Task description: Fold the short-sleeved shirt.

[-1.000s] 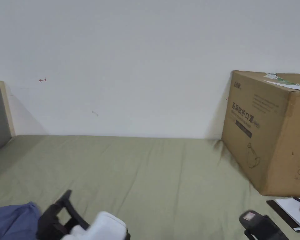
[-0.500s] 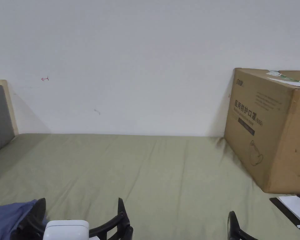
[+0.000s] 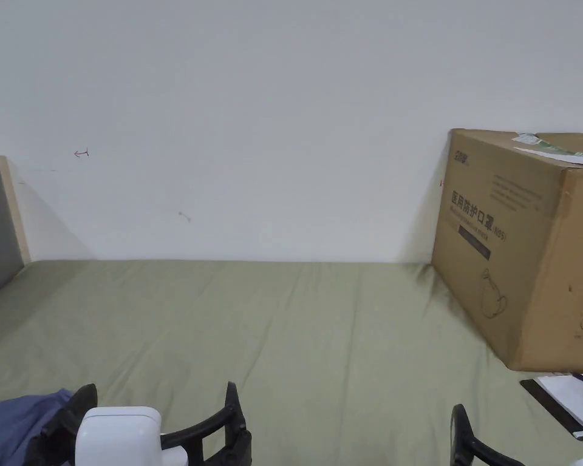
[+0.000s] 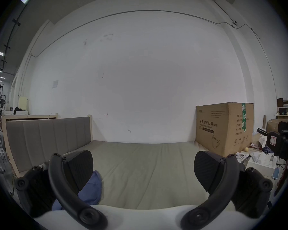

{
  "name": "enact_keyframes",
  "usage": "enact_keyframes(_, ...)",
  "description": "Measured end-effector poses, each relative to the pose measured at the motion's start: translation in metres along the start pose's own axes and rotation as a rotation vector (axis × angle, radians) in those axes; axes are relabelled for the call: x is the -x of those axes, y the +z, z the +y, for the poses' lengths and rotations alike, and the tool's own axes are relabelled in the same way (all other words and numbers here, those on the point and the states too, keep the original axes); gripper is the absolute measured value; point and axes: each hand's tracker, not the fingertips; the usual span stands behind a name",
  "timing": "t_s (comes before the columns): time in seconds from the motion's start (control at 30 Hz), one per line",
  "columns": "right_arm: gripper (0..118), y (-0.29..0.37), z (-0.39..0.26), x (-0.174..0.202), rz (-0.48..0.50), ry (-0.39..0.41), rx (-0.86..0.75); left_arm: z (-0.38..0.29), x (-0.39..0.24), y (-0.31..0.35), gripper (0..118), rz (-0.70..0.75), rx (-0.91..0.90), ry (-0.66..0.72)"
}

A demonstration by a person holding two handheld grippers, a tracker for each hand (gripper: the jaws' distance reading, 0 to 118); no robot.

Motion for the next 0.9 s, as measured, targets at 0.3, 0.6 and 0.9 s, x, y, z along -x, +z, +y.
enact_keyframes(0.3,118,0.0,0.001,0.005,0.017,0.021,-0.011,0.004,-0.005,0.008,118,-0.031,-0.059,-0.02)
enact_keyframes(0.6,118,-0.002,0.005,0.004,0.013,-0.01,0.01,0.012,-0.006,0.006,118,-0.03,-0.056,-0.032)
enact_keyframes(0.9,0,-0.007,0.007,0.01,0.024,0.061,0.047,0.005,-0.009,-0.003,0,0.069,0.035,-0.092)
